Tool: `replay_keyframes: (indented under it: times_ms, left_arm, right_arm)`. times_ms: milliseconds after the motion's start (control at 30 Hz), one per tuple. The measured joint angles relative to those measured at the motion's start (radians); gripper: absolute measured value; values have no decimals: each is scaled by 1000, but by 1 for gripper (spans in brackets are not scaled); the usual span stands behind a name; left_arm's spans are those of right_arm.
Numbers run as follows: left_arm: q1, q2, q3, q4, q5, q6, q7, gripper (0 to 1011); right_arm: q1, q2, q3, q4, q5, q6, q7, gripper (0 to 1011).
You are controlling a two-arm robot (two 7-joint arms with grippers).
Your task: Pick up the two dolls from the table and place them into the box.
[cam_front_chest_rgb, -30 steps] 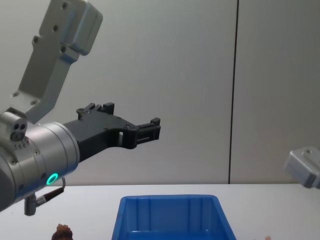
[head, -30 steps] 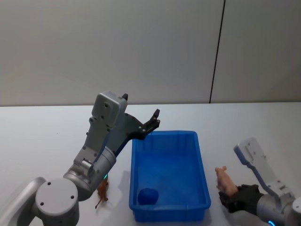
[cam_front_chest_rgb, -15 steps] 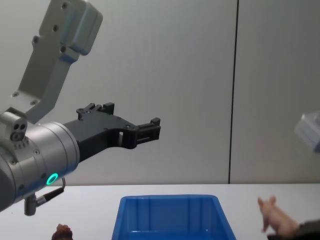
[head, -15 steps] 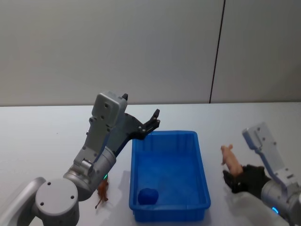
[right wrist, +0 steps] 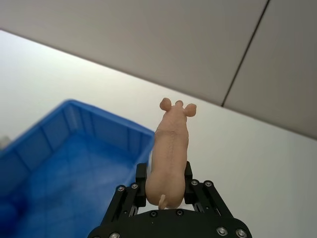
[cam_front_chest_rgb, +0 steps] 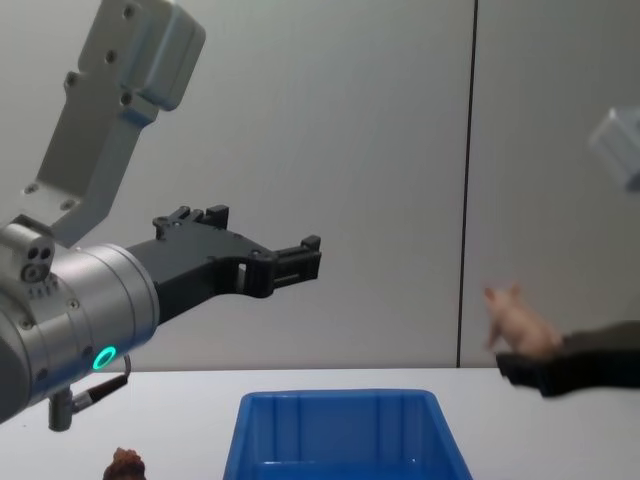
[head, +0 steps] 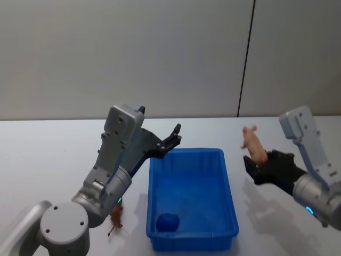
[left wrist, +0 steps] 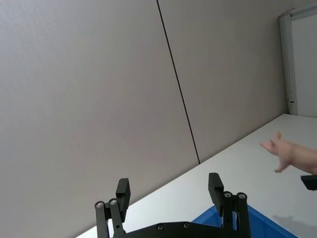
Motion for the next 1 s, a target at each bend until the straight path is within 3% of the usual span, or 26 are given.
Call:
replay_keyframes:
  times_ms: [333,700,833,1000]
  left_arm:
    - [0,0,0,0,0,0,0,1001]
    - [0,0,0,0,0,0,0,1001]
    - [0,0,0,0,0,0,0,1001]
    - [0,0,0,0,0,0,0,1001]
  right_arm:
    - [59,-22,-3,5,25,-7,107,383]
    - [128,-55,-25,50,41,81,241,383]
    - [153,-67,-35,72,42,122,285,458]
    - [184,-84,-50,105,41,174,343,636]
